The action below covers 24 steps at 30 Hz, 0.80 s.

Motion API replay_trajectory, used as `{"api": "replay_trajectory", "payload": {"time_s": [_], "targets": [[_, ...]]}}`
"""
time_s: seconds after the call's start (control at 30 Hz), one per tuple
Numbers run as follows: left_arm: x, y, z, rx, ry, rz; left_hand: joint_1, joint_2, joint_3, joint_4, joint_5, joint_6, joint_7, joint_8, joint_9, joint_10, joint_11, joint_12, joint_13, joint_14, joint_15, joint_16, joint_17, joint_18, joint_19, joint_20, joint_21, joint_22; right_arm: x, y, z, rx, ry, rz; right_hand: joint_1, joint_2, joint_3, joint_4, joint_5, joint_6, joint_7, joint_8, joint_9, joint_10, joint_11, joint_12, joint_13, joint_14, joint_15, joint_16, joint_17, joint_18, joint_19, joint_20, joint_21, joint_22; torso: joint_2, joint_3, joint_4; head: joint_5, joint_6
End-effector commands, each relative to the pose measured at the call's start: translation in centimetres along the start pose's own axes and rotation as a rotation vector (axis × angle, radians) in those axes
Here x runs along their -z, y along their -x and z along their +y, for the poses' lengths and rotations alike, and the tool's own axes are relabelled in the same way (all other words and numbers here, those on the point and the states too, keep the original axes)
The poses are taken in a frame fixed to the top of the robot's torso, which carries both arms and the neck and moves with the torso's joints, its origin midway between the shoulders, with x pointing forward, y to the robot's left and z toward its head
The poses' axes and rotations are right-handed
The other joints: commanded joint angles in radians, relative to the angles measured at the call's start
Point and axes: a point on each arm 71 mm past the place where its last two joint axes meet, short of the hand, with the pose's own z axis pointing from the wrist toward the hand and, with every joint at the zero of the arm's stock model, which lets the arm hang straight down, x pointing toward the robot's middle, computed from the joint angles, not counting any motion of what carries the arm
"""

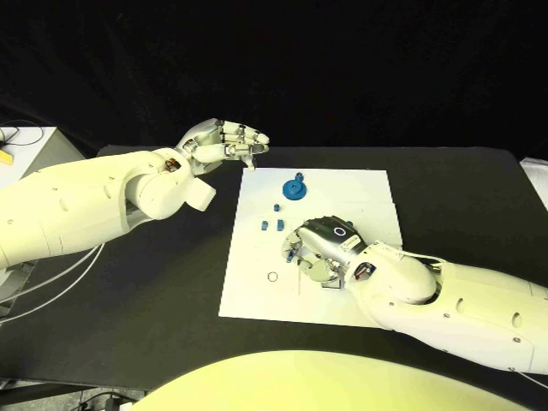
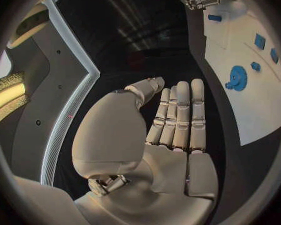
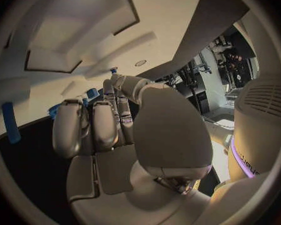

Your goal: Assemble the parts on the task board

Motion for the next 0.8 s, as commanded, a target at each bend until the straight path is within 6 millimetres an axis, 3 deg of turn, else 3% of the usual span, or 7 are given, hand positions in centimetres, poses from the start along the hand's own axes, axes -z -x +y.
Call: {"api": "replay_trajectory", "payload": {"time_s": [0.03,0.8], "targets": [[-0.09,-0.23,-0.04,0.011,-0.003,0.020,0.006,0.004,-0.002,-0.003,-0.004,0.001,0.004,-0.005,0.001,0.001,0.003,-0.003,-0.002,-0.004,0.001,-0.006,-0.001,0.006,0.009,0.001,-0.005,-0.002,0.02,-0.18,0.09,0.026,0.000,0.016,-0.004,0.004,0.001,-0.006,0.004,-0.002,0.007,0.003,0.002,0.033,-0.030,0.004,0.001,0.042,-0.003,0.002,-0.001,-0.008,0.023,-0.003,0.005,0.060,0.000,-0.0002,-0.0011,-0.003,0.000],[-0.11,-0.22,0.10,0.014,0.002,0.024,0.005,0.004,-0.003,-0.002,-0.004,0.001,0.004,-0.006,0.001,0.001,0.004,-0.005,-0.003,-0.004,0.002,-0.007,-0.002,0.006,0.010,0.001,-0.006,-0.002,-0.17,-0.53,-0.05,0.038,-0.015,0.042,-0.006,0.005,0.002,-0.007,0.005,-0.003,0.007,0.003,0.002,0.034,-0.030,0.002,0.001,0.042,-0.003,0.004,-0.001,-0.008,0.023,-0.002,0.005,0.060,-0.001,-0.0002,-0.0002,-0.008,0.000]]}}
